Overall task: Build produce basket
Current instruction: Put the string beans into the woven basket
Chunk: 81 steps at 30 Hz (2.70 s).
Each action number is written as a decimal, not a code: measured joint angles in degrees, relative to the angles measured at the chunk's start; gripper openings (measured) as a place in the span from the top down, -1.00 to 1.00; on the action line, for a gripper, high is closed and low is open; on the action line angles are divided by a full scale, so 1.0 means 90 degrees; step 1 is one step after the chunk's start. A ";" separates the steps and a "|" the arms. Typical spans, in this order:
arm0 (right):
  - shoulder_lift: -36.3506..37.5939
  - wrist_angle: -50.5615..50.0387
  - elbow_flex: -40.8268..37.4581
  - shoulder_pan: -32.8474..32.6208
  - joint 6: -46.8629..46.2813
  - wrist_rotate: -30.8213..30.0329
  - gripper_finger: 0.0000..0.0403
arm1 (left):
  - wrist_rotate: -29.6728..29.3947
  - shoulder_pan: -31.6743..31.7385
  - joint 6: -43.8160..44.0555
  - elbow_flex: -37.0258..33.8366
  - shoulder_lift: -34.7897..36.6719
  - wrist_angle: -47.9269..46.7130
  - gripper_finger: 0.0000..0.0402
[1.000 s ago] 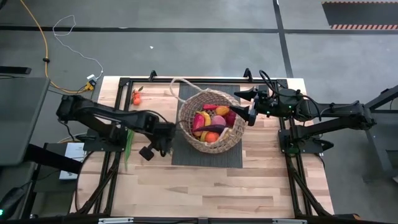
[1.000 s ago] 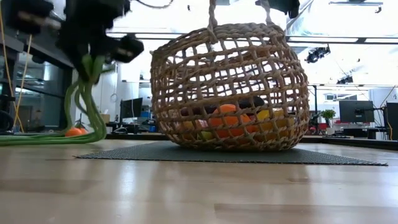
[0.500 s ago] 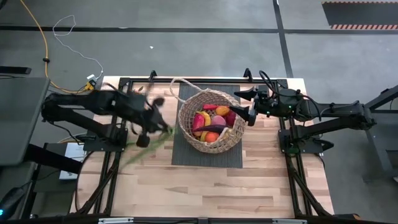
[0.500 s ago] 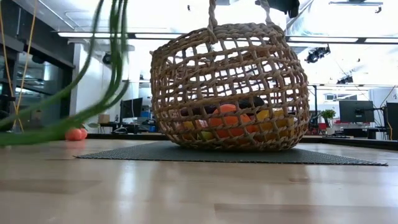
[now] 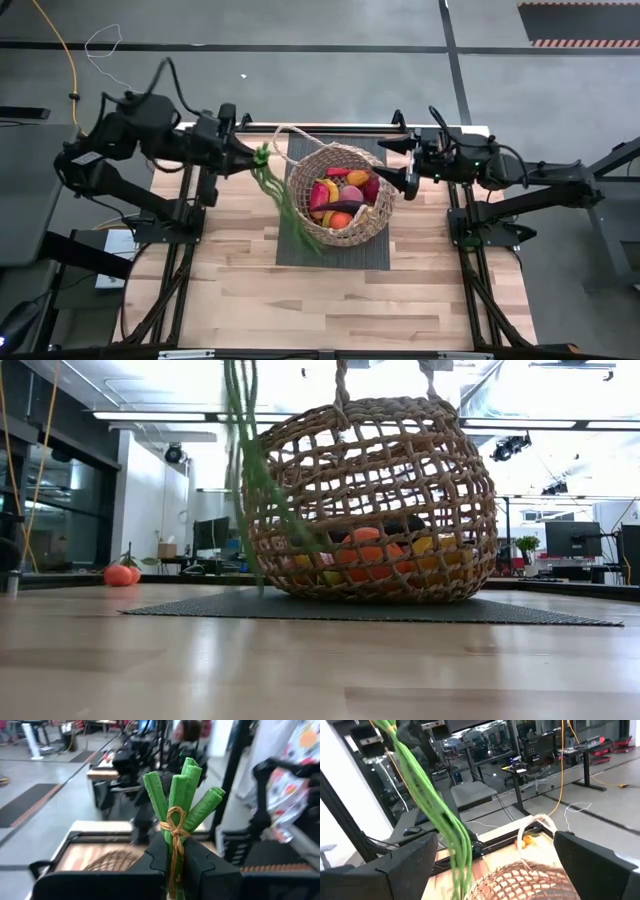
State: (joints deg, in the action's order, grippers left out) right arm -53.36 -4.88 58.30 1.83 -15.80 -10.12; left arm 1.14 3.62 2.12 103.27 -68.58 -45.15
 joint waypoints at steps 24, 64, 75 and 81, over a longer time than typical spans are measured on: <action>-0.1738 -0.1845 0.2501 -0.0932 0.0306 0.0427 -0.93 | -0.0298 -0.0689 0.0466 0.2005 -0.0701 0.0066 0.94; -0.5560 0.1053 0.4148 -0.1440 0.0046 -0.0312 -0.93 | -0.0403 -0.0882 -0.0314 0.2000 -0.0728 0.1894 0.94; -0.5998 0.1493 0.4155 -0.1446 -0.0430 -0.0570 -0.93 | -0.0532 -0.0882 -0.0314 0.2000 -0.0726 0.2399 0.94; -0.6345 0.2272 0.4143 -0.1458 -0.0727 -0.0494 -0.93 | -0.0584 -0.0882 -0.0353 0.2000 -0.0726 0.2538 0.94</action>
State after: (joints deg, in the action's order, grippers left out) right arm -110.46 15.57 95.59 -11.29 -22.34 -14.57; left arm -4.12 -4.32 -1.05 121.27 -75.11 -22.31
